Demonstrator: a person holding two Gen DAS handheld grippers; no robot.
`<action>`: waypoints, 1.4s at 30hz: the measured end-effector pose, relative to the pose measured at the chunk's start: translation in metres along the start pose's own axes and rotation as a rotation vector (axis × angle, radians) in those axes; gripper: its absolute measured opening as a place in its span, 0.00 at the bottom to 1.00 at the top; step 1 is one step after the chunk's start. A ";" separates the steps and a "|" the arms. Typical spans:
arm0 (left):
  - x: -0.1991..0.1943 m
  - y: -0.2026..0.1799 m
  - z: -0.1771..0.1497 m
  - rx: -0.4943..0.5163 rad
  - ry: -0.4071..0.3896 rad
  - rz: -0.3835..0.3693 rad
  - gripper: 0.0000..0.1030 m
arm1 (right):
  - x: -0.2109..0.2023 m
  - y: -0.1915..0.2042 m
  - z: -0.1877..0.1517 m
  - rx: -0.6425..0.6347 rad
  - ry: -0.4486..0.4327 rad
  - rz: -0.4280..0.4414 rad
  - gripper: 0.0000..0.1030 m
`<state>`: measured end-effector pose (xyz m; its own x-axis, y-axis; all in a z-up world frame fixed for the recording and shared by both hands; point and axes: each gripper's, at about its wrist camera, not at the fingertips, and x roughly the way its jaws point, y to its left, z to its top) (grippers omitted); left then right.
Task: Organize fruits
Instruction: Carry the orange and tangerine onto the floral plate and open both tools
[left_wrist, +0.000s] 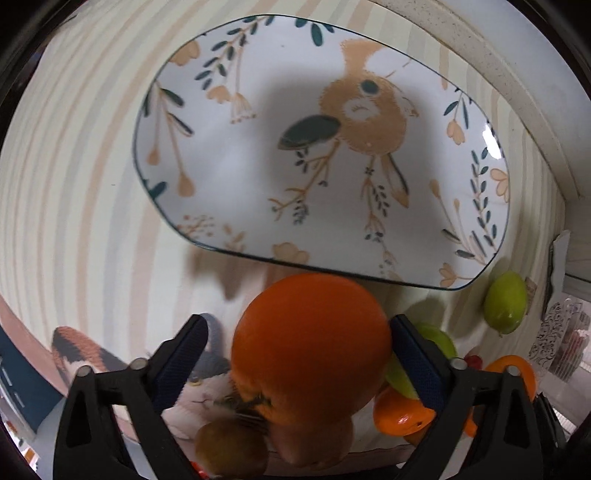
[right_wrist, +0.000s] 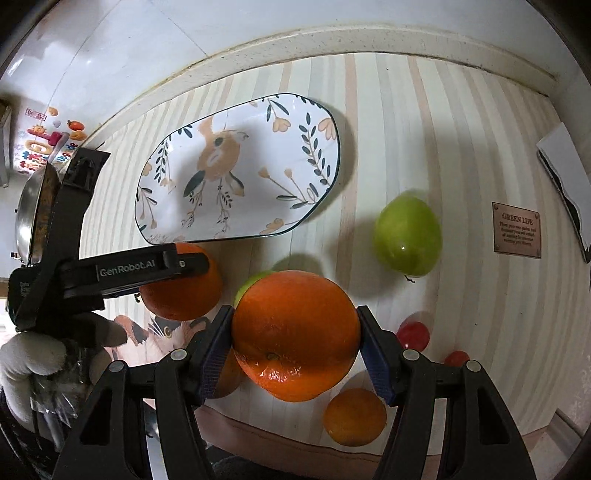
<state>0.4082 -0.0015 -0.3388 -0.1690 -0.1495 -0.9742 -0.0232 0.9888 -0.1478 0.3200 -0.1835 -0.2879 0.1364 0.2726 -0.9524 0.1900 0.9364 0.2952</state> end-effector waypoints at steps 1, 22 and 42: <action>0.002 -0.003 0.003 -0.007 -0.004 -0.027 0.76 | 0.002 0.001 0.001 0.002 0.000 0.000 0.66; -0.083 -0.040 -0.018 0.033 -0.231 0.031 0.75 | 0.004 0.029 0.064 -0.085 -0.055 0.017 0.66; -0.054 0.007 0.109 0.035 -0.087 0.086 0.75 | 0.095 0.077 0.161 -0.254 0.072 -0.095 0.66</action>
<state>0.5248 0.0132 -0.3061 -0.0823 -0.0651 -0.9945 0.0224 0.9975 -0.0672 0.5045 -0.1210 -0.3437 0.0588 0.1870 -0.9806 -0.0528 0.9815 0.1840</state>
